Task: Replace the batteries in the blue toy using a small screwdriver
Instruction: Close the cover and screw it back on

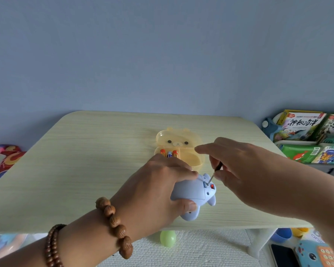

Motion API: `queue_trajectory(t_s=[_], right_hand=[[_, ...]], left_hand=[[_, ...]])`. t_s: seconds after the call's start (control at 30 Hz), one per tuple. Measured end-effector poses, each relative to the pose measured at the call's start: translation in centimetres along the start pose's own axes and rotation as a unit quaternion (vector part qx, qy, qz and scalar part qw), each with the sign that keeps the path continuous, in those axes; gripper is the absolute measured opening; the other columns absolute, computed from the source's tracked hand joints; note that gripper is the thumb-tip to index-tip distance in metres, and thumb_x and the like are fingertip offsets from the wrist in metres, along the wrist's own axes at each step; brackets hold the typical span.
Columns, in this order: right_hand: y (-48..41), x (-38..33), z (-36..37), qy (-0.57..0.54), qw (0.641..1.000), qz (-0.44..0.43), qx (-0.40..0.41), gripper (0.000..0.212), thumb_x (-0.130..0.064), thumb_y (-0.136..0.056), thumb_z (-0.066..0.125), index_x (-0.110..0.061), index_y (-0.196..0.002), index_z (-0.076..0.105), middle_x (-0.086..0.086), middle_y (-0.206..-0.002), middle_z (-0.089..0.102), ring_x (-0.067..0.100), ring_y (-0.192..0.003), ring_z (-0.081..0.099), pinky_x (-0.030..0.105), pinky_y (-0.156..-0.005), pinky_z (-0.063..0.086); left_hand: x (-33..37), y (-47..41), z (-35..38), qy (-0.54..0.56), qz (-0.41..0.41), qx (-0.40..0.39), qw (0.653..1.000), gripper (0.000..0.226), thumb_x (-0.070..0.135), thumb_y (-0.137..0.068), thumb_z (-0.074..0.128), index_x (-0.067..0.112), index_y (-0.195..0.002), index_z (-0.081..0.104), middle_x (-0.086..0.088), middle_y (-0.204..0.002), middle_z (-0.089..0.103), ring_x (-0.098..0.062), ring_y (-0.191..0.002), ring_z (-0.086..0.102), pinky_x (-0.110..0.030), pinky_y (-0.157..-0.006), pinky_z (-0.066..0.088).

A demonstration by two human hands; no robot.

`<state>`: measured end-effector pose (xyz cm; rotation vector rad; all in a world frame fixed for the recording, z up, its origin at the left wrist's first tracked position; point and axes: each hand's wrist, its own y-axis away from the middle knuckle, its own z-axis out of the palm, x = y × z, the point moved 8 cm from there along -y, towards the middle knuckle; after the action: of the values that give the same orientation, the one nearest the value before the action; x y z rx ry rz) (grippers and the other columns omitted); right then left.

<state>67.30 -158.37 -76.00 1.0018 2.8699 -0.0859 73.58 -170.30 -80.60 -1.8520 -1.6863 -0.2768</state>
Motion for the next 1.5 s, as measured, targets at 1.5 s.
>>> queue_trajectory(t_s=[1.5], right_hand=[[0.1,-1.1,0.0,-0.048,0.996,-0.063,0.031,0.052,-0.020,-0.096,0.060,-0.051,-0.135,0.045,-0.025,-0.114,0.046,-0.003,-0.098,0.058,0.015,-0.080,0.049]], left_hand=[[-0.4,-0.1,0.0,0.009,-0.007,-0.009,1.000,0.057,0.051,-0.069,0.076,0.044,-0.124,0.063,0.034,-0.121,0.054,0.012,-0.114,0.040,-0.010,-0.093,0.039]])
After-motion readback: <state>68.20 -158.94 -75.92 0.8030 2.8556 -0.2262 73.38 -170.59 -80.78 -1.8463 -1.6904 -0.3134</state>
